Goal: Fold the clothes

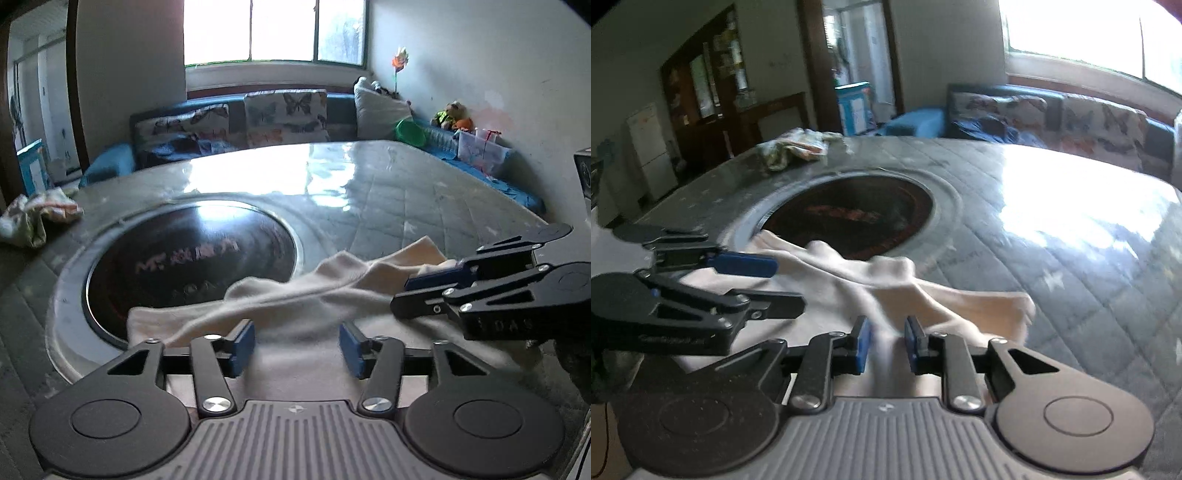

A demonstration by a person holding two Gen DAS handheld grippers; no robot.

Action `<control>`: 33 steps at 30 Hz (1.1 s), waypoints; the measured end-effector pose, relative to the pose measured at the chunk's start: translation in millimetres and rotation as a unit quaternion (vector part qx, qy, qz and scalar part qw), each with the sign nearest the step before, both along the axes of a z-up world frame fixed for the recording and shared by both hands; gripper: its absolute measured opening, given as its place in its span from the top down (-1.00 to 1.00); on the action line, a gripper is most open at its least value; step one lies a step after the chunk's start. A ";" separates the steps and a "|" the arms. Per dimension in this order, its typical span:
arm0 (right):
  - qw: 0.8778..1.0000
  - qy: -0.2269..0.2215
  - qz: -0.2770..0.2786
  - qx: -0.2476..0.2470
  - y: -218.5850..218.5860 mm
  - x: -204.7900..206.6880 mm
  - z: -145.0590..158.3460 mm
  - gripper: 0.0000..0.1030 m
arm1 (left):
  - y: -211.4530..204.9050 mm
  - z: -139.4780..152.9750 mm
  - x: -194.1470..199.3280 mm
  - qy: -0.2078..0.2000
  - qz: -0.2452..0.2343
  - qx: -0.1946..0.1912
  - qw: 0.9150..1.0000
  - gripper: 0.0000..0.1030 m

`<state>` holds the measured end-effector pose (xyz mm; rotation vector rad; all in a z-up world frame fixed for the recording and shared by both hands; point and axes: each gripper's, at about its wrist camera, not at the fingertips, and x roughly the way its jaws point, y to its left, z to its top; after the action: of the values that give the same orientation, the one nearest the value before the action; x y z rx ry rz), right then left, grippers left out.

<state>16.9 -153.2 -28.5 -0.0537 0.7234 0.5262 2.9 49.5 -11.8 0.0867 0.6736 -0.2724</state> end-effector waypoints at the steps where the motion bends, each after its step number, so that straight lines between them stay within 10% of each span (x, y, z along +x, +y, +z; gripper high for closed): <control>1: 1.000 0.002 -0.005 0.004 -2.9 1.6 -2.2 0.47 | -0.5 -2.2 1.2 0.003 0.003 0.001 1.000 -0.25; 16: 0.999 -0.037 -0.016 0.023 -18.5 -8.2 6.4 0.01 | 11.5 -11.5 5.4 0.007 0.029 -0.020 0.999 -0.72; 26: 0.990 -0.123 -0.039 0.061 -43.1 -48.4 49.6 -1.00 | 15.3 8.4 -18.9 -0.042 0.011 -0.034 0.998 -0.96; 33: 0.981 -0.147 -0.062 0.106 -56.8 -64.8 55.7 -1.00 | 26.6 28.6 -51.0 -0.082 0.001 -0.058 0.995 -1.00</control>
<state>-48.0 -210.1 27.3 0.1106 0.3756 0.4617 -48.1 76.0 16.8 -0.0032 0.4929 -0.2986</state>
